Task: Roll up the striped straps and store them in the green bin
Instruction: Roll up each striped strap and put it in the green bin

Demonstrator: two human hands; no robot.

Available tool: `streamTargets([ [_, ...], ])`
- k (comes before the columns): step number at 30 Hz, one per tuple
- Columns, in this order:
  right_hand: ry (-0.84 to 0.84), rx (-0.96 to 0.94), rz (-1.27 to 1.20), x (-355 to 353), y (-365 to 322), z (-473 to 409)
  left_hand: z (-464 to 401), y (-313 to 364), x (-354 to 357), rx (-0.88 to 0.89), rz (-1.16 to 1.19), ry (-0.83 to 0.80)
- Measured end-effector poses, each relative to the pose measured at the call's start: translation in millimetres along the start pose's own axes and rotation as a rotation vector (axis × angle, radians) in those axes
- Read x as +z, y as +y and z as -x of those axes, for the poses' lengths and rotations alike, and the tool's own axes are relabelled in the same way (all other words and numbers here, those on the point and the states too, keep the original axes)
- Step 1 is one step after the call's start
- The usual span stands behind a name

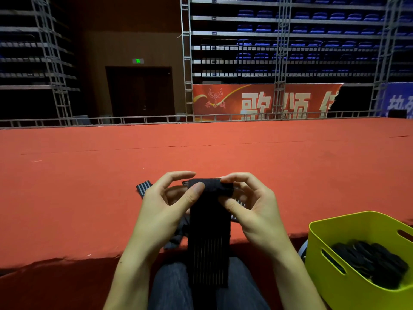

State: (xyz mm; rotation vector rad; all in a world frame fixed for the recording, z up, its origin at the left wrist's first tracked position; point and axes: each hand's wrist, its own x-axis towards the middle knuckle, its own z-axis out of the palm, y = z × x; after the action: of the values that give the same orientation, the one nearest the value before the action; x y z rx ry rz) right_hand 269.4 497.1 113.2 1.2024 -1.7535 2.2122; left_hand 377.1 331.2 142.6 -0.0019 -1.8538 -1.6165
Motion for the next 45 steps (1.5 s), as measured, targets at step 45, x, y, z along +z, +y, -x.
streamTargets([
  [45, -0.001, 0.15, -0.029, 3, -5, 5, 2, -11, -11, 0.076, 0.062, -0.155],
])
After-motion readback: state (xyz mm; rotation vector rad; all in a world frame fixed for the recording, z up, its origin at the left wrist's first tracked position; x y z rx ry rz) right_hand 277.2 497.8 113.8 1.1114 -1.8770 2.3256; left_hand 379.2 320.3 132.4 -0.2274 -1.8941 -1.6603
